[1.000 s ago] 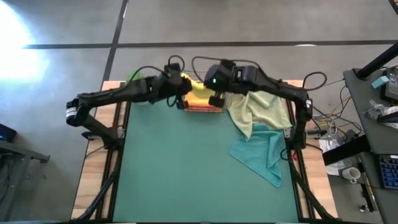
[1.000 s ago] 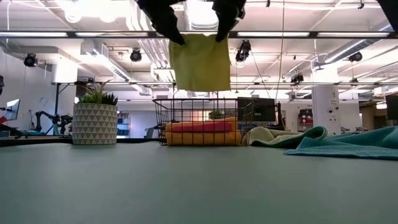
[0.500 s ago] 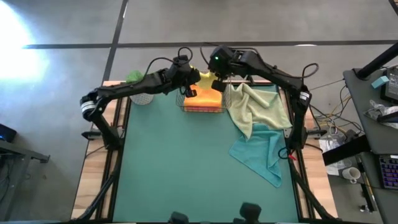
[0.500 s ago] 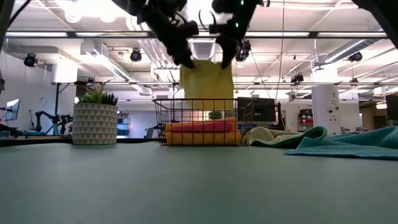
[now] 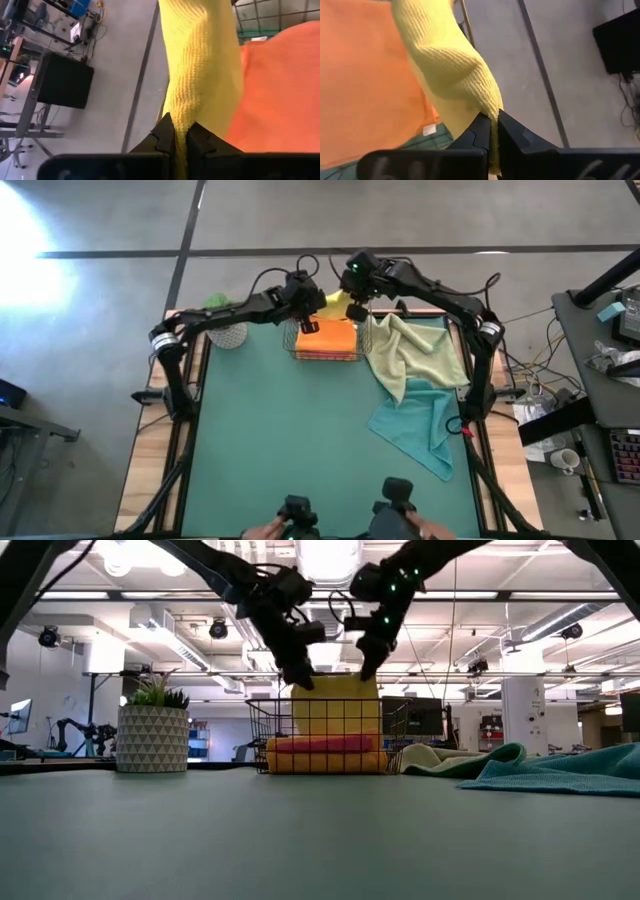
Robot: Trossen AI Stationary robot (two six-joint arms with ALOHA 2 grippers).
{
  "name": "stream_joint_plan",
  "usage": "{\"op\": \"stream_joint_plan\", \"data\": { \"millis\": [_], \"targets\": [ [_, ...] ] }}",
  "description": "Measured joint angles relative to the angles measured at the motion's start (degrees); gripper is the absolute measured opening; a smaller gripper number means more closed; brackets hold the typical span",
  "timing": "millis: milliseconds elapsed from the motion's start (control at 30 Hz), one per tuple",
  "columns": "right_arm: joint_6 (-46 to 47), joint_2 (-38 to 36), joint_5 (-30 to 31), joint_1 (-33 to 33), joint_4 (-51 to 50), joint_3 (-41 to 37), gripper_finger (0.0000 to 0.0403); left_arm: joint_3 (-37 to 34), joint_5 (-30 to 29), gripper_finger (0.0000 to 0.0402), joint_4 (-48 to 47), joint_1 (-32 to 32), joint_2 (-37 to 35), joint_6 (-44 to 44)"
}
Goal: Fold microfiber towels
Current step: Put the folded yellow microfiber towel into the wire basket
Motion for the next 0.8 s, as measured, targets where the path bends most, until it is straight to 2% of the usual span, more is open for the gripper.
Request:
{"op": "stream_joint_plan", "data": {
  "millis": [200, 333, 467, 600, 800],
  "targets": [
    [-3.5, 0.1, -2.8, -1.8, 7.2, -5.2, 0.0008, 4.9, 0.0, 0.0001, -0.1, 0.9, 4.2, 1.6],
    [-3.8, 0.1, -5.6, -2.4, 7.5, -6.3, 0.0008, 5.6, -0.1, 0.0001, -0.8, 1.6, 4.6, 1.7],
    [-2.9, 0.1, -6.9, -2.2, 5.2, -6.5, 0.0008, 5.2, 0.0, 0.0001, -5.9, 2.4, 4.6, 1.4],
    [0.3, 0.0, -13.3, -2.2, 2.0, -6.5, 0.0008, 3.7, 0.8, 0.0001, -9.9, 2.4, 4.6, 1.0],
    [1.3, 0.0, -18.6, -1.1, -2.6, -6.7, 0.0008, 3.3, 2.8, 0.0001, -15.3, 1.7, 4.4, -0.1]
  ]
}}
